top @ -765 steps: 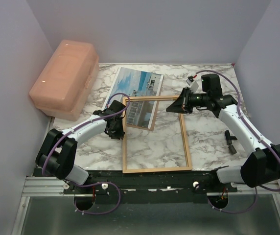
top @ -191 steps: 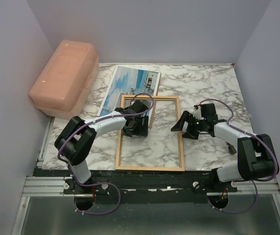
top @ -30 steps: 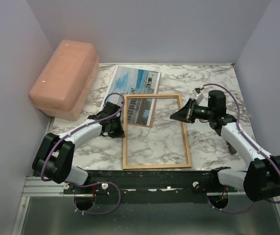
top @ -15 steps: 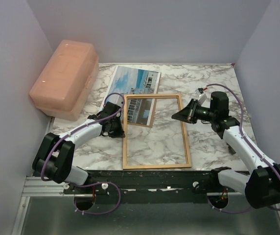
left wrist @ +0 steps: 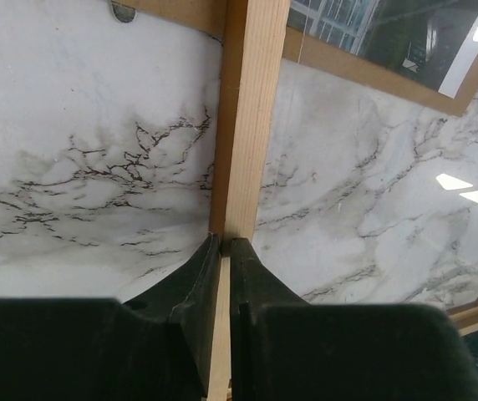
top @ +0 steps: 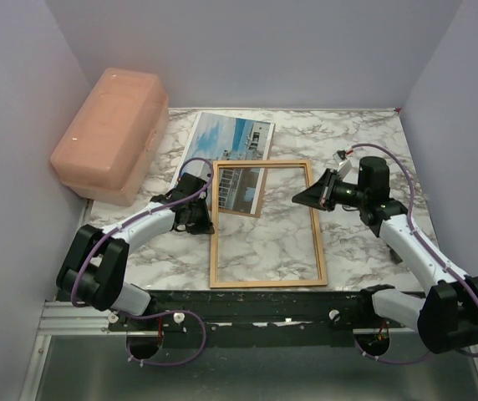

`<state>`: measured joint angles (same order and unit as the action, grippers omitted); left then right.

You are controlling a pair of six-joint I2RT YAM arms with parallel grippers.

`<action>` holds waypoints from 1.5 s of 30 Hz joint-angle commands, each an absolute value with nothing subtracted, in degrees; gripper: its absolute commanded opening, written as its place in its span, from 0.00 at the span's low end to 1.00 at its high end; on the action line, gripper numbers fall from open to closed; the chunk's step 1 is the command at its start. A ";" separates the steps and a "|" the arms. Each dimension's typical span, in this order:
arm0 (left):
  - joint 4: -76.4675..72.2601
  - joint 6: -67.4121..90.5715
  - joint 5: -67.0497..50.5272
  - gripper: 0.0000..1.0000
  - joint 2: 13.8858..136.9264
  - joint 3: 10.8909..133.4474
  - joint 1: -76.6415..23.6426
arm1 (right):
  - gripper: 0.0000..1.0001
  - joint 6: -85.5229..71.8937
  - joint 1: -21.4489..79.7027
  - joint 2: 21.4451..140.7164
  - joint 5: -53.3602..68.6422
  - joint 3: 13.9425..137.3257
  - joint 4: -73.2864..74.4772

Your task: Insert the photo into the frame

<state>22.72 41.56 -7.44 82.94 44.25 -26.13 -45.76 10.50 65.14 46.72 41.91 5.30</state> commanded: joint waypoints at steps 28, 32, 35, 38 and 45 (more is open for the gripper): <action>24.32 39.64 -5.62 0.10 87.34 43.33 -25.95 | 0.01 -45.08 10.63 69.85 49.65 41.59 2.10; 24.48 39.59 -5.66 0.10 87.28 43.44 -25.90 | 0.01 -39.85 10.59 69.65 44.71 42.05 9.68; 24.68 39.30 -5.76 0.09 87.30 43.67 -25.97 | 0.01 -36.15 10.58 69.72 40.45 42.62 15.42; 24.96 39.02 -5.84 0.09 87.45 43.86 -25.94 | 0.01 -33.81 10.62 69.82 36.99 42.54 18.87; 25.31 38.58 -5.71 0.09 87.34 44.03 -25.96 | 0.01 -31.30 10.59 70.74 34.64 42.04 20.65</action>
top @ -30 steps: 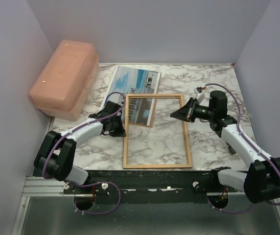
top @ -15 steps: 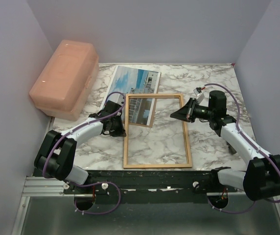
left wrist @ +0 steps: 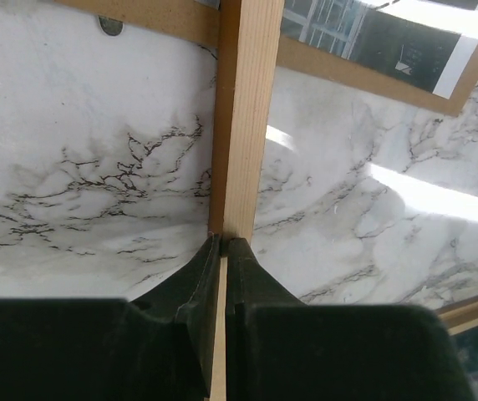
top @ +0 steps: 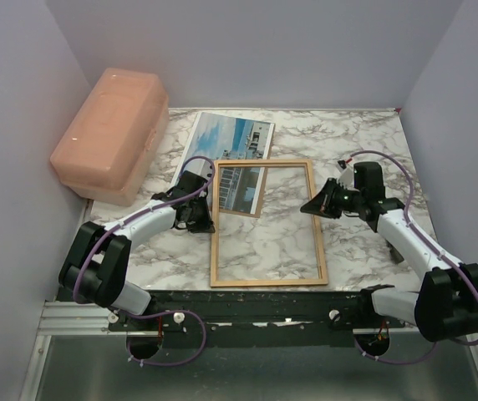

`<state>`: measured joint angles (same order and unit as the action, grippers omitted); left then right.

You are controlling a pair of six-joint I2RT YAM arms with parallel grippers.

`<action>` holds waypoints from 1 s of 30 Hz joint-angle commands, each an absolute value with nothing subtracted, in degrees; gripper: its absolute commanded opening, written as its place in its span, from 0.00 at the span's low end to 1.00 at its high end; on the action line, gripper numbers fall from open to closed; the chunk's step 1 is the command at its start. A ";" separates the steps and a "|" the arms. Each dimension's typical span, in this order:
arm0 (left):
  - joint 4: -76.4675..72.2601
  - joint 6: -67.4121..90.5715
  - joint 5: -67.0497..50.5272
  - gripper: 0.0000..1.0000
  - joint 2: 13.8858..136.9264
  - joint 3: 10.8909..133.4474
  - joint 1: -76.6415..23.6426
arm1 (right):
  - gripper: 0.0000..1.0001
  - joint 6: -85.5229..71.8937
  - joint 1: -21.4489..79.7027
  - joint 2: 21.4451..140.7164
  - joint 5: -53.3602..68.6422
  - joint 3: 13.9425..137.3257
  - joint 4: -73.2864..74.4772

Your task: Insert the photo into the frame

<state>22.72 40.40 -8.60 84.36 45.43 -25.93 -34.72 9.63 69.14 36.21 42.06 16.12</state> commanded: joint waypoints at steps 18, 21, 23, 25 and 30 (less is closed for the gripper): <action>25.22 37.95 -6.50 0.07 88.40 44.38 -26.02 | 0.01 -39.04 10.63 74.63 45.95 34.64 1.94; 25.20 37.88 -6.50 0.07 88.41 44.31 -26.02 | 0.01 -40.77 10.61 73.88 47.95 32.81 -2.04; 25.16 37.87 -6.42 0.07 88.50 44.30 -26.02 | 0.01 -41.86 10.62 73.06 49.55 31.64 -5.06; 25.16 37.79 -6.46 0.07 88.67 44.30 -26.02 | 0.01 -42.36 10.63 72.35 50.76 31.13 -6.89; 25.22 37.80 -6.50 0.07 88.69 44.30 -26.02 | 0.01 -42.12 10.63 70.25 51.50 31.26 -7.51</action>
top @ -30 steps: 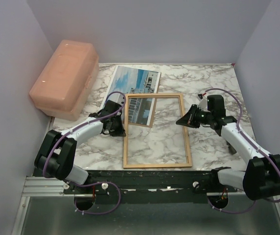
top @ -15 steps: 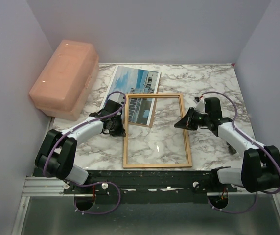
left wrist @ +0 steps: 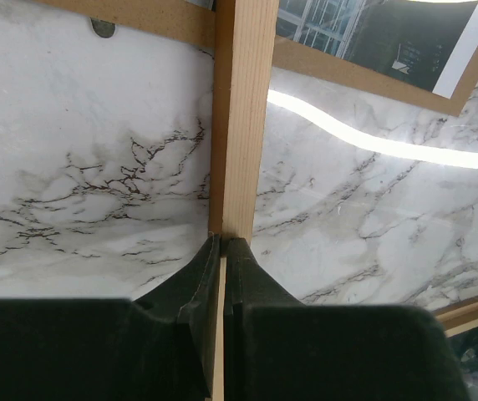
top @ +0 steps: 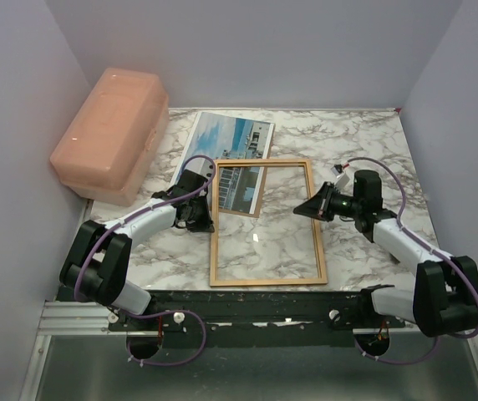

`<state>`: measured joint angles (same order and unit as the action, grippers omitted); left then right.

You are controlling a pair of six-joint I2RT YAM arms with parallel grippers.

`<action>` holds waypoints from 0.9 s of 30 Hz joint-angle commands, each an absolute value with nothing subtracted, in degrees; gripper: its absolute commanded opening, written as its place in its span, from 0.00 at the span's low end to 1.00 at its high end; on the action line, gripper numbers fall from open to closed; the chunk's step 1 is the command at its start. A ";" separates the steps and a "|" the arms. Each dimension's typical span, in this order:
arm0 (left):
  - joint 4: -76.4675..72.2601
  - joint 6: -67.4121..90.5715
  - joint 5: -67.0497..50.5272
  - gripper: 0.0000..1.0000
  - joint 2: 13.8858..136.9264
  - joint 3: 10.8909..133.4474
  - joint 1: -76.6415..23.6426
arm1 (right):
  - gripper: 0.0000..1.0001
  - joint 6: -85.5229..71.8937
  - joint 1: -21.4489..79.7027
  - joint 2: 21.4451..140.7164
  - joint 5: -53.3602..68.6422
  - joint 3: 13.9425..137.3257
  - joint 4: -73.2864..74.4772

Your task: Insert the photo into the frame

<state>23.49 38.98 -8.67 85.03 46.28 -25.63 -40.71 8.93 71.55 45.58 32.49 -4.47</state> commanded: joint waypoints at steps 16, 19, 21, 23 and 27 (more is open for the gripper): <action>25.23 37.75 -6.61 0.06 88.85 44.12 -26.01 | 0.01 -42.39 10.59 69.06 51.14 29.49 -9.17; 25.21 37.72 -6.86 0.06 88.97 44.19 -26.02 | 0.01 -40.77 10.58 69.62 49.31 29.87 -7.18; 25.07 37.70 -6.94 0.06 88.97 44.12 -26.02 | 0.01 -39.49 10.61 70.12 47.58 29.86 -6.20; 25.14 37.55 -7.03 0.06 89.11 44.12 -26.02 | 0.01 -38.24 10.63 70.72 46.53 29.72 -5.99; 25.12 37.45 -7.38 0.06 89.39 44.25 -26.02 | 0.01 -36.79 10.63 71.45 46.02 29.31 -7.26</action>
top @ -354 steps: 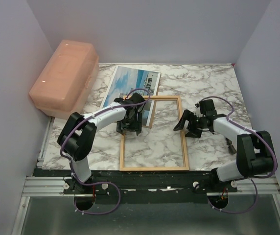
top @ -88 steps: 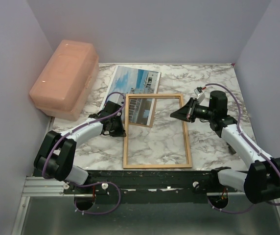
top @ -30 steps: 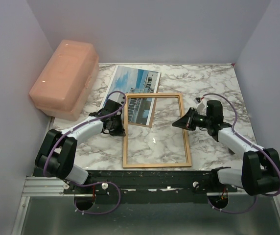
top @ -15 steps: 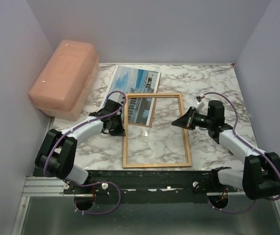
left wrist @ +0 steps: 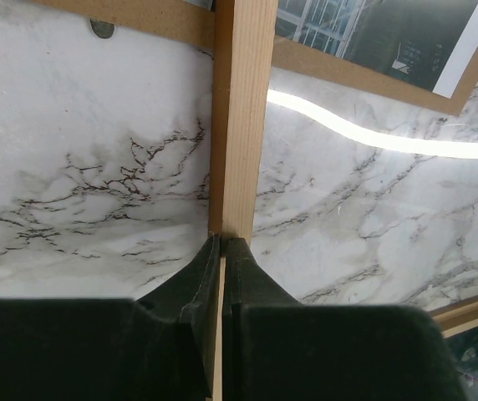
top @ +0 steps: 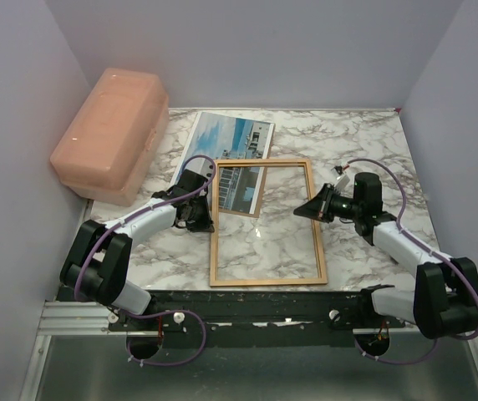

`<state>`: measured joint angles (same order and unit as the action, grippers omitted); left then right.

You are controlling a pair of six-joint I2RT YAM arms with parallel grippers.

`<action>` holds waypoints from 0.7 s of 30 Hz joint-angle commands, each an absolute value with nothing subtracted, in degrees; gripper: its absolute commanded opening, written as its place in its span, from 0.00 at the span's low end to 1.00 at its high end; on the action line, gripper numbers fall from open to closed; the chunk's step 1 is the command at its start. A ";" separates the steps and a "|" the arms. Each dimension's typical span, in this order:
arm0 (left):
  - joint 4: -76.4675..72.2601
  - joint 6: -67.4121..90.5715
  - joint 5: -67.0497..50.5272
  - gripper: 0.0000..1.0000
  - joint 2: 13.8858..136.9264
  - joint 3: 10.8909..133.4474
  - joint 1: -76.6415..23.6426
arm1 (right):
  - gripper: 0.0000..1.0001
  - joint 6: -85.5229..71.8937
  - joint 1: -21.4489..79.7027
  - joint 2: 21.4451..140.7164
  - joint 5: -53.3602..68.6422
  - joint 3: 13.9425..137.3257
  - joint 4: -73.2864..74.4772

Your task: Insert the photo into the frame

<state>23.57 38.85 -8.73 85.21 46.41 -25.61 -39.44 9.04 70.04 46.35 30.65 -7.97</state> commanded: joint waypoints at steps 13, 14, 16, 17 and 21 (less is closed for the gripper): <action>25.30 37.10 -7.16 0.05 89.95 44.47 -26.01 | 0.00 -38.63 10.63 71.90 45.00 32.94 -12.11; 25.25 37.09 -7.12 0.05 90.10 44.47 -26.02 | 0.01 -38.87 10.63 71.70 44.60 32.87 -12.42; 25.29 37.00 -7.13 0.05 90.22 44.47 -26.02 | 0.01 -39.49 10.62 71.45 44.47 32.42 -13.87; 25.31 37.00 -7.12 0.04 90.26 44.47 -26.03 | 0.01 -39.85 10.63 71.29 44.40 32.05 -14.89; 25.39 36.90 -7.17 0.04 90.35 44.65 -26.10 | 0.01 -40.92 10.61 71.12 44.71 30.46 -19.19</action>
